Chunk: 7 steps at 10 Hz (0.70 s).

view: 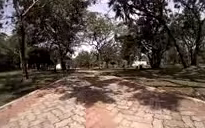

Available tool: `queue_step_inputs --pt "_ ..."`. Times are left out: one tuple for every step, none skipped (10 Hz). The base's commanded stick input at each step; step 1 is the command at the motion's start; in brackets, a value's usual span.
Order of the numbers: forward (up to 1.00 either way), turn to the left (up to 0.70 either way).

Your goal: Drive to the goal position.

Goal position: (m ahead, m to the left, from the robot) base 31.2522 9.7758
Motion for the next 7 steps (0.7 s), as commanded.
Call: queue_step_inputs --pt "0.70 0.00" --pt "0.70 0.00" --pt "0.70 0.27" --pt "0.70 0.35" --pt "0.70 0.34" --pt "0.70 0.15" --pt "0.70 0.00"
